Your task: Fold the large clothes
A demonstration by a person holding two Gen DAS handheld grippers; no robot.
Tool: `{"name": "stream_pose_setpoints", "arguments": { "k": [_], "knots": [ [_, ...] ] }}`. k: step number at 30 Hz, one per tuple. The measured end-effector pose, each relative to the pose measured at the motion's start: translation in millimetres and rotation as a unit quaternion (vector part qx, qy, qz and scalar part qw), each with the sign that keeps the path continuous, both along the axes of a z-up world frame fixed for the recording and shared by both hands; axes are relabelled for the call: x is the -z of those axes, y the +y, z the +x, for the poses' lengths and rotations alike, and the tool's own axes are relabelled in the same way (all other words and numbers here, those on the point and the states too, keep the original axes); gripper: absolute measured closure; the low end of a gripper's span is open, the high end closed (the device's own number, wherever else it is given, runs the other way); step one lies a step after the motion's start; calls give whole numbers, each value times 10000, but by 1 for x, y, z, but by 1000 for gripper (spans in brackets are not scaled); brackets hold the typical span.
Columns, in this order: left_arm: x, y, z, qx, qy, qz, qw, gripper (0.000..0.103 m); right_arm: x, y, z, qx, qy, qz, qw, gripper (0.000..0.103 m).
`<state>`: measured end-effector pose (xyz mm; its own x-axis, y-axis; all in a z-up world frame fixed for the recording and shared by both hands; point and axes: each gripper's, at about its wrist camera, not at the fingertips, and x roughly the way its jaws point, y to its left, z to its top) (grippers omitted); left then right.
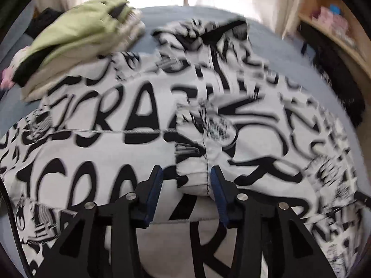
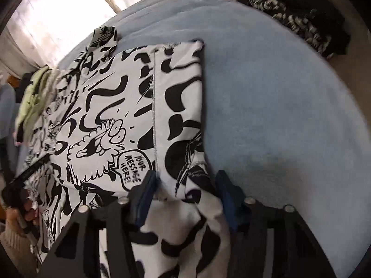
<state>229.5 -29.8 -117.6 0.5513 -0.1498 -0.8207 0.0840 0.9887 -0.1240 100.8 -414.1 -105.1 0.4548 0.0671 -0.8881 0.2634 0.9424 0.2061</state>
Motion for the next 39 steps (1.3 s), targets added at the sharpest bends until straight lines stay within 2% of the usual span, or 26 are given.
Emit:
{"name": "stream_pose_setpoints", "arguments": {
  "k": [3, 6, 9, 11, 14, 16, 17, 18, 20, 22, 25, 26, 27, 28, 29, 36, 39],
  "knots": [
    [-26, 1, -19, 97, -621, -35, 9980, 60, -30, 18, -5, -124, -93, -431, 9989, 49],
    [-47, -12, -29, 430, -902, -80, 9950, 60, -58, 43, -6, -302, -271, -644, 9971, 49],
    [-46, -33, -21, 661, -510, -315, 9960, 62, -71, 67, 0, -660, -569, -319, 9957, 46],
    [-37, -51, -14, 771, -250, -409, 9959, 63, -68, 90, 12, -958, -703, -200, 9927, 46],
    [-14, -82, -8, 936, -79, -358, 9949, 63, -48, 129, 39, -1453, -704, -313, 9864, 46],
    [7, -99, -2, 993, 182, -311, 9944, 64, -26, 148, 54, -1712, -664, -129, 9829, 46],
    [18, -105, 2, 951, 333, -213, 9947, 68, -16, 153, 58, -1752, -585, -77, 9828, 46],
    [26, -108, 4, 937, 429, -90, 9946, 68, -6, 155, 61, -1727, -465, -79, 9838, 47],
    [36, -108, 5, 981, 476, 51, 9940, 69, 17, 149, 68, -1529, -158, -150, 9880, 51],
    [37, -105, 4, 1071, 429, 2, 9933, 69, 25, 131, 66, -1314, -184, -140, 9911, 51],
    [36, -97, 6, 1103, 443, -148, 9928, 70, 18, 80, 61, -560, -271, -449, 9971, 52],
    [37, -95, 7, 1112, 457, -214, 9925, 70, 14, 56, 56, -287, -351, -439, 9980, 71],
    [37, -94, 7, 1107, 461, -271, 9924, 70, 14, 35, 52, -173, -386, -38, 9991, 80],
    [36, -92, 7, 1095, 463, -294, 9925, 70, 15, 21, 49, -67, -353, 197, 9992, 98],
    [36, -92, 7, 1081, 459, -276, 9927, 70, 14, 12, 47, 16, -324, 290, 9991, 103],
    [34, -98, 3, 1024, 451, -69, 9937, 70, 11, 10, 30, 218, -353, 142, 9990, 97],
    [32, -98, 2, 989, 475, -34, 9940, 70, 11, 16, 33, 182, -359, 183, 9990, 86]
  ]
}}
